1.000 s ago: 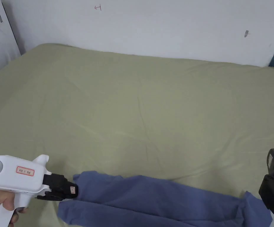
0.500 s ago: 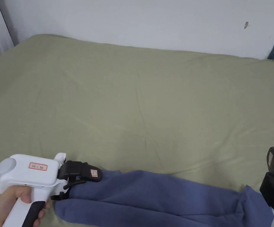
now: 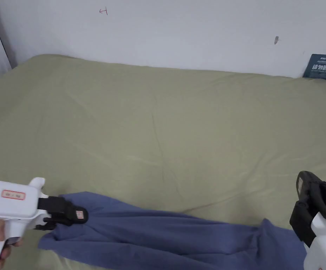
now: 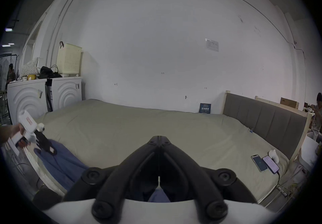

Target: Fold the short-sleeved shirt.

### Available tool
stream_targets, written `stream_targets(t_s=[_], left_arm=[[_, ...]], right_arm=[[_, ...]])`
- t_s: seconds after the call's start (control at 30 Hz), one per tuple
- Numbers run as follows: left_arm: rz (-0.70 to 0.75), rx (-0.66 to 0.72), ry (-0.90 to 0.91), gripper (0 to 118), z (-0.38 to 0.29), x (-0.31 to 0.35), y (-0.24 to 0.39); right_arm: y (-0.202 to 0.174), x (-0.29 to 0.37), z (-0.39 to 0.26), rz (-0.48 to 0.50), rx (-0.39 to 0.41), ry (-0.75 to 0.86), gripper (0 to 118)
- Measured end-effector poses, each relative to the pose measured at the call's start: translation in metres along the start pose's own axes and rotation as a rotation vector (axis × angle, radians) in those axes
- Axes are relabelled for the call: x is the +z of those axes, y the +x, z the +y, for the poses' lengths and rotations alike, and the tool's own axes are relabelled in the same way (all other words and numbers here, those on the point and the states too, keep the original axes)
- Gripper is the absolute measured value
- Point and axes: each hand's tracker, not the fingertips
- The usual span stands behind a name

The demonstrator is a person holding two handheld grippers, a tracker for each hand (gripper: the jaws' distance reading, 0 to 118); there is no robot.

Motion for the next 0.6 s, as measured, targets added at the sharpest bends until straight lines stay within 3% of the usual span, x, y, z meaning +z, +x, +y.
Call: stream_targets(t_s=[0.17, 0.27, 0.43, 0.6], left_arm=[[0.073, 0.022, 0.122, 3, -0.023, 0.057, 0.029], [0.151, 0.032, 0.131, 3, -0.004, 0.062, 0.021], [0.196, -0.064, 0.064, 3, -0.008, 0.035, 0.067], [0.235, -0.180, 0.022, 3, -0.052, -0.022, 0.162]], right_arm=[[0.009, 0.001, 0.003, 0.011, 0.014, 0.009, 2], [0.012, 0.004, 0.007, 0.007, 0.014, 0.025, 2], [0.017, 0.008, 0.010, -0.006, -0.004, 0.034, 2], [0.023, 0.017, 0.006, -0.010, -0.007, 0.024, 2]])
